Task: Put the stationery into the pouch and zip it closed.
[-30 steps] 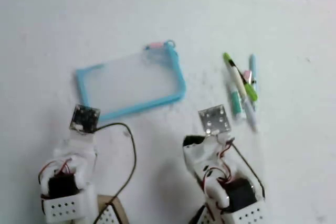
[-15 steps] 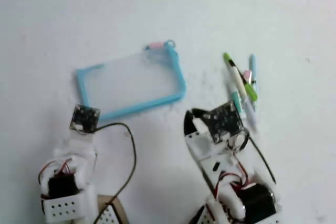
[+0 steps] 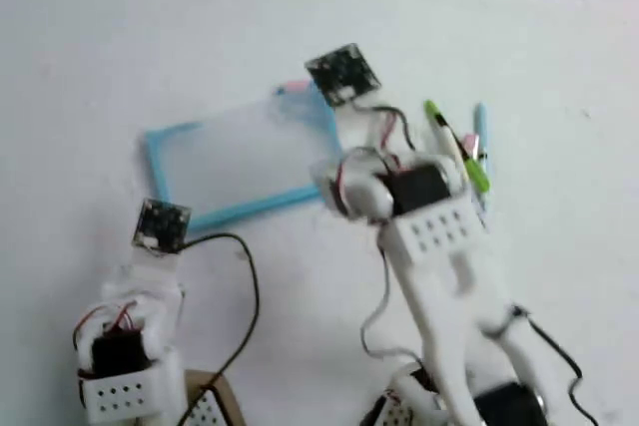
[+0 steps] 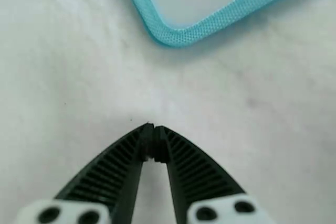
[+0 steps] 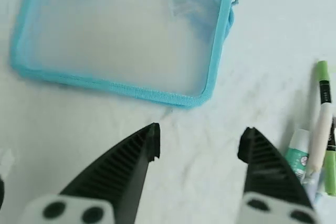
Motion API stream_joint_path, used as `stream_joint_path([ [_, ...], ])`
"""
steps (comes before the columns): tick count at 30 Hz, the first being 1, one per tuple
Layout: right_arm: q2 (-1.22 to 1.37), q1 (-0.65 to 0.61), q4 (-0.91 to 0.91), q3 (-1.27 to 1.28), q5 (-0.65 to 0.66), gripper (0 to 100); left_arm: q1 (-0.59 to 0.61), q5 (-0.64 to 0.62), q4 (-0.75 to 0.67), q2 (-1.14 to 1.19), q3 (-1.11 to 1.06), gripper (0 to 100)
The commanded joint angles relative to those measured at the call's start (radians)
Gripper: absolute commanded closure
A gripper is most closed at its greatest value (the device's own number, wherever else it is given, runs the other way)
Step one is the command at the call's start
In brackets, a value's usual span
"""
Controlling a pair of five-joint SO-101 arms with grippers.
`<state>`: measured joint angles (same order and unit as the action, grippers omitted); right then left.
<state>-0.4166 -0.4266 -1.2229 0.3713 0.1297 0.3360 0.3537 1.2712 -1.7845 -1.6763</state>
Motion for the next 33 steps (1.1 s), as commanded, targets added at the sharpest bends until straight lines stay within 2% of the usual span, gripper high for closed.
stream_joint_path([
  [1,0.209,-0.005,-0.008,-0.152,-0.044,68.6,-0.006,-0.006,-0.011,-0.002,-0.019,98],
  [5,0.381,-0.042,-0.018,-0.278,-0.133,66.8,-0.006,-0.006,-0.011,-0.002,-0.019,98],
  [9,0.561,-0.087,-0.015,-0.39,-0.146,66.8,-0.008,-0.006,-0.011,-0.002,-0.019,98],
  [13,0.753,-0.067,-0.027,-0.548,-0.146,66.8,-0.008,-0.006,-0.011,-0.002,-0.019,98],
  [25,1.153,0.048,-0.292,-1.154,-0.147,66.8,-0.009,-0.006,-0.011,-0.002,-0.019,98],
  [33,1.389,0.004,-0.432,-1.366,-0.138,66.8,-0.005,-0.011,-0.054,-0.002,-0.019,98],
])
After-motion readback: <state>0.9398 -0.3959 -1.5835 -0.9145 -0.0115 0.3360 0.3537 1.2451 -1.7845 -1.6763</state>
